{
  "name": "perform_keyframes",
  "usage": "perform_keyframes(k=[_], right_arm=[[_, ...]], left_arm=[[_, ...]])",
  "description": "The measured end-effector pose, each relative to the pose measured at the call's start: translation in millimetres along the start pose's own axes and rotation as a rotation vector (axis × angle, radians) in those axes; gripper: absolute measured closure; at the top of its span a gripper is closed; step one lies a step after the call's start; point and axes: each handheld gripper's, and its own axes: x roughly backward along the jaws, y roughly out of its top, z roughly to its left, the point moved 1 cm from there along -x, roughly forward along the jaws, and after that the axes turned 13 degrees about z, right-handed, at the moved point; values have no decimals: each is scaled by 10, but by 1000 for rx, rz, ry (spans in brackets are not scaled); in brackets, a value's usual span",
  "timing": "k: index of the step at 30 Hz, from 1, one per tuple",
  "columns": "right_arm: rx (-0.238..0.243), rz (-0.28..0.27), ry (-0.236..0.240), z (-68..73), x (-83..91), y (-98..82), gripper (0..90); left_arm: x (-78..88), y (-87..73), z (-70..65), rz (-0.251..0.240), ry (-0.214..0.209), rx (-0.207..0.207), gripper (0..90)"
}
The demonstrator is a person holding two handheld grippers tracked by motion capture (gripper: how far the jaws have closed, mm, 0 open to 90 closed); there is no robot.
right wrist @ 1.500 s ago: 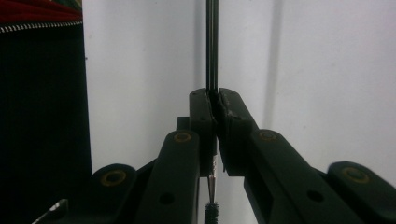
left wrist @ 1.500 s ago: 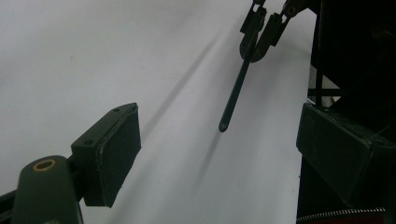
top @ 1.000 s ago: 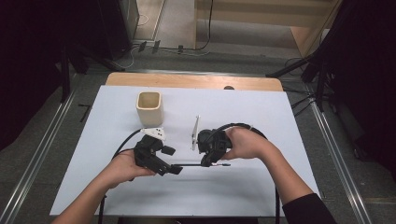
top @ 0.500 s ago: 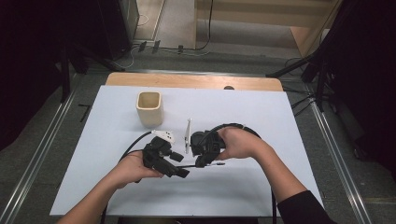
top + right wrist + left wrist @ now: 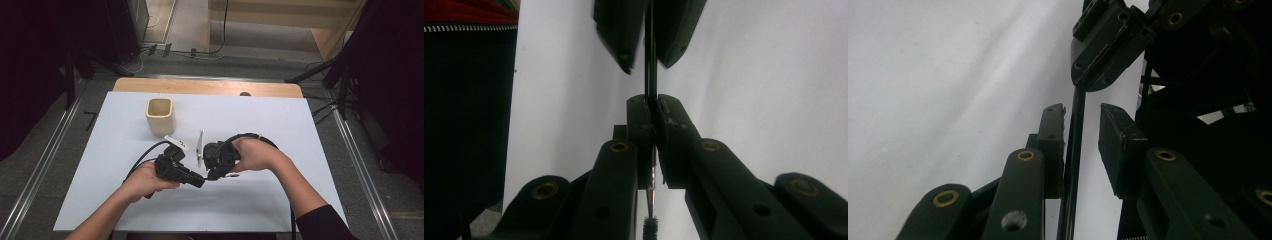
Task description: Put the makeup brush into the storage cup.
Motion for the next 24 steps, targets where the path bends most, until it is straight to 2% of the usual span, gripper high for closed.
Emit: perform_keyframes(k=[3, 4, 6, 9, 11, 14, 15, 18, 20, 24], right_arm=[[3, 0, -8, 14, 4, 10, 868], [40, -7, -18, 13, -6, 21, 868], [38, -9, -22, 26, -7, 25, 868], [33, -10, -20, 31, -4, 23, 868], [44, -21, -17, 30, 1, 17, 868], [60, -24, -47, 34, 1, 13, 868], [63, -27, -42, 35, -4, 13, 868], [79, -39, -63, 39, -4, 4, 868], [78, -41, -40, 53, -3, -6, 868], [78, -46, -44, 61, 0, -24, 861]], left_arm=[[-14, 2, -1, 9, -9, 5, 724], [-16, -1, 2, 12, 2, 3, 784], [-14, -10, 23, 9, -15, 14, 812], [-17, -16, 33, 9, -19, 16, 821], [-20, -18, 42, 13, -25, 1, 835], [-25, -18, 46, 11, -35, 0, 844], [-27, -18, 45, 12, -40, 2, 852], [-27, -28, 48, 4, -58, 14, 853], [-26, -30, 44, 5, -56, 12, 854], [-27, -29, 46, 2, -60, 10, 854]])
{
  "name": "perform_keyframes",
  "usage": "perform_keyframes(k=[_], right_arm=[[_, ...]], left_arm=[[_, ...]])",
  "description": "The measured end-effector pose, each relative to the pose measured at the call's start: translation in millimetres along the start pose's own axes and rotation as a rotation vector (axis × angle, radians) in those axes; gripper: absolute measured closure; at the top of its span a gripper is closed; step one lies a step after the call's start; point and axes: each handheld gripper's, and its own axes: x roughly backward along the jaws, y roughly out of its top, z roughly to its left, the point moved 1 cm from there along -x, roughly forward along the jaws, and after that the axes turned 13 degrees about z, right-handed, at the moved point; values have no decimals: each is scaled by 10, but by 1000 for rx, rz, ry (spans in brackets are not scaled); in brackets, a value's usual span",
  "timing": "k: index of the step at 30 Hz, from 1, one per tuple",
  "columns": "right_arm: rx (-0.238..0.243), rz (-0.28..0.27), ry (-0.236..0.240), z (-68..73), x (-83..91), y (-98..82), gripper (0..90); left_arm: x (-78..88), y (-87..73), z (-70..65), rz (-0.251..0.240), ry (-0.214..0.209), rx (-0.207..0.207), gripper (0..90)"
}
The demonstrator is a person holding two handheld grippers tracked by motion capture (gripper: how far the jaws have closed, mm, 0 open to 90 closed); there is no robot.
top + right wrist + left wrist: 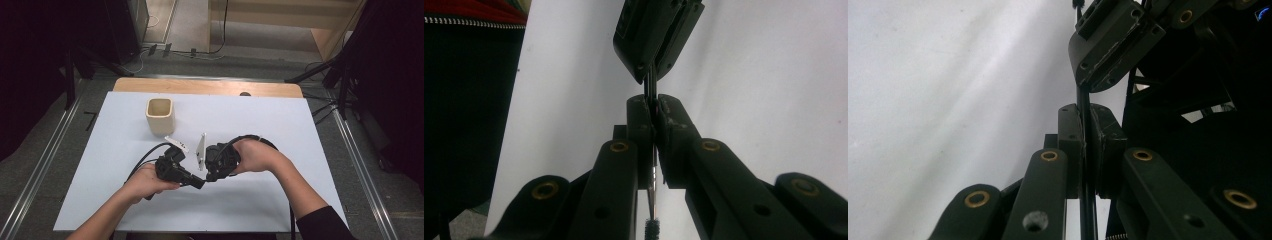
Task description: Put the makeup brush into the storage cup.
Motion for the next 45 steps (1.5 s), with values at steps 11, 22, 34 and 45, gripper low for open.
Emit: perform_keyframes(k=[11, 22, 34, 45], right_arm=[[-221, -183, 10, -63, 114, -184, 385], [-419, -317, 33, 34, 63, -347, 265], [-679, -447, 21, 142, -5, -548, 288], [-884, -685, 32, 256, -80, -852, 324]], left_arm=[[13, -35, 31, -59, 10, 26, 853], [29, -72, 62, -117, 37, 37, 852], [49, -116, 74, -187, 77, 62, 851], [91, -158, 98, -253, 103, 84, 850]])
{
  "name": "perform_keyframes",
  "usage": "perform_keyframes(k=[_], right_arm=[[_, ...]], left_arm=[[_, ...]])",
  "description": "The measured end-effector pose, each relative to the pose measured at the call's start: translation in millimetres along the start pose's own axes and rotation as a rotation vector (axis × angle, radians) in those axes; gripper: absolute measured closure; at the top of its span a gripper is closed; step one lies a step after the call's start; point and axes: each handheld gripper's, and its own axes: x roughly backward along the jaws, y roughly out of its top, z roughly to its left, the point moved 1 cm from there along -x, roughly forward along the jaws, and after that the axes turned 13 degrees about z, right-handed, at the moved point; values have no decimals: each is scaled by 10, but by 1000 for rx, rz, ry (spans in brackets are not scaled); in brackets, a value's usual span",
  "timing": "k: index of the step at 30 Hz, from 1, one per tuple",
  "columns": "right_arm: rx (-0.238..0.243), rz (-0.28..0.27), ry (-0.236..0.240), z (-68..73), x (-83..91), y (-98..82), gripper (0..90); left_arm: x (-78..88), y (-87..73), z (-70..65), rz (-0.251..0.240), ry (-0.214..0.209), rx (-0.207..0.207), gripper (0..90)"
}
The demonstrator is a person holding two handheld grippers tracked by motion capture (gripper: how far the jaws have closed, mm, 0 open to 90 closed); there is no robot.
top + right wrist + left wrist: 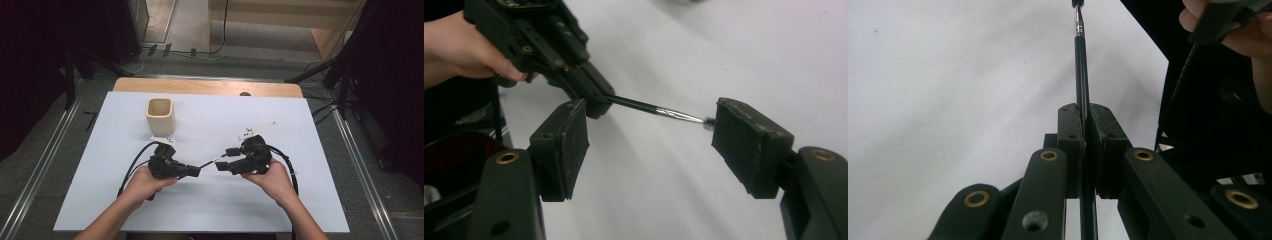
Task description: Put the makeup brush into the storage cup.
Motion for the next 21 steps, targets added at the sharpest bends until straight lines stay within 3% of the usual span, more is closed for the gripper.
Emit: perform_keyframes(k=[7, 12, 15, 21], right_arm=[[-86, -69, -9, -18, -47, -191, 331], [-83, -155, -46, 65, -44, -284, 338], [-79, -200, -45, 102, -46, -334, 354], [-96, -197, -30, 174, -115, -395, 359]], left_arm=[[6, -31, -20, -53, 24, 7, 850], [11, -83, -71, -113, 32, 11, 850], [7, -110, -97, -148, 27, 8, 850], [-45, -203, -161, -225, 42, -2, 850]])
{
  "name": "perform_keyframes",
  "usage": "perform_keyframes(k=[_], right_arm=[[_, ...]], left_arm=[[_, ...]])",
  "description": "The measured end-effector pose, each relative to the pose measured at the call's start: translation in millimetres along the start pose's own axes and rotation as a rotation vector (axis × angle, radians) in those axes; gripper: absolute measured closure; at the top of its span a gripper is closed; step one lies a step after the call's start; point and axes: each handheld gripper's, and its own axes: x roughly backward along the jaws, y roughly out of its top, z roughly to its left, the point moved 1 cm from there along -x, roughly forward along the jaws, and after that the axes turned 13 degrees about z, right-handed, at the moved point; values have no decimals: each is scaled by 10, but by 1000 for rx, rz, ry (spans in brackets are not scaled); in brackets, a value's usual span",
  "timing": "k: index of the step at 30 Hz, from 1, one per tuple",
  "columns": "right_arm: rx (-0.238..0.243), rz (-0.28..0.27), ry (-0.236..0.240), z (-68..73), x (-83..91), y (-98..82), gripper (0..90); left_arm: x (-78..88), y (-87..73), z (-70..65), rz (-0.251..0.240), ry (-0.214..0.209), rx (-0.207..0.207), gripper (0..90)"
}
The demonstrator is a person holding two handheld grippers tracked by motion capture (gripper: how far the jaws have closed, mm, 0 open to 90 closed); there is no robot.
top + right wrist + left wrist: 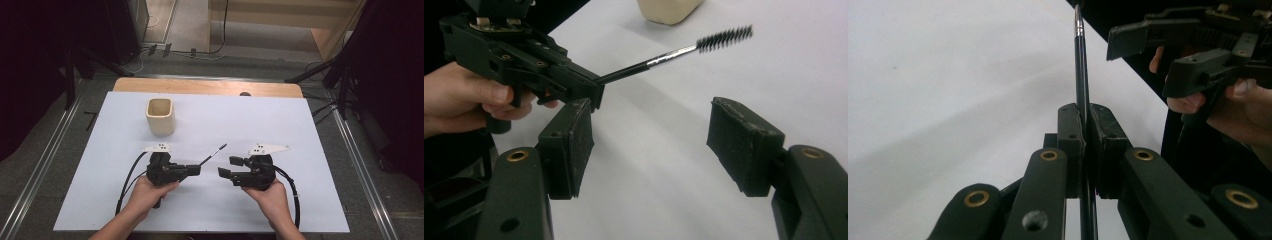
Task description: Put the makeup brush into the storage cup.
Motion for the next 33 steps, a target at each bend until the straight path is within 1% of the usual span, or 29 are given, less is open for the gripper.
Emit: perform_keyframes(k=[2, 3, 6, 7, 8, 9, 11, 12, 13, 16, 20, 21, 24, 25, 27, 29, 30, 33], right_arm=[[-8, -13, -2, 13, -3, -15, 356], [-13, -25, -15, 21, -2, -22, 347], [-31, -52, -31, 31, 5, -37, 322], [-45, -59, -26, 33, 9, -39, 321], [-49, -64, -22, 33, 6, -38, 312], [-50, -67, -34, 34, -5, -34, 299], [-58, -63, -41, 35, -33, -26, 275], [-66, -62, -38, 36, -46, -21, 272], [-64, -66, -34, 34, -56, -17, 268], [-66, -81, -24, 57, -60, -11, 262], [-88, -103, -4, 86, -59, 2, 257], [-97, -102, 3, 96, -61, 5, 257], [-118, -107, 9, 114, -73, 9, 265], [-125, -109, 13, 117, -77, 8, 271], [-137, -116, 15, 127, -85, 7, 276], [-144, -128, 10, 136, -89, 6, 278], [-150, -135, 12, 142, -91, 6, 280], [-163, -148, 12, 149, -89, 7, 284]], left_arm=[[-16, -24, -11, -6, 4, -4, 849], [-19, -36, -14, -13, 7, -2, 849], [-30, -64, -26, -42, 4, -3, 849], [-31, -71, -32, -52, 7, -7, 849], [-38, -85, -45, -68, 5, -9, 850], [-45, -94, -53, -79, 9, -9, 849], [-62, -117, -71, -98, 15, -14, 849], [-63, -125, -77, -109, 18, -15, 849], [-60, -129, -84, -122, 20, -11, 849], [-56, -139, -83, -160, 2, 1, 849], [-66, -152, -82, -177, -8, 4, 849], [-66, -151, -82, -183, -8, 0, 849], [-75, -158, -90, -206, -19, 9, 849], [-80, -162, -86, -207, -27, 11, 849], [-101, -172, -85, -219, -29, 21, 849], [-122, -177, -80, -221, -39, 27, 849], [-129, -181, -83, -226, -36, 29, 849], [-147, -191, -98, -236, -39, 25, 849]])
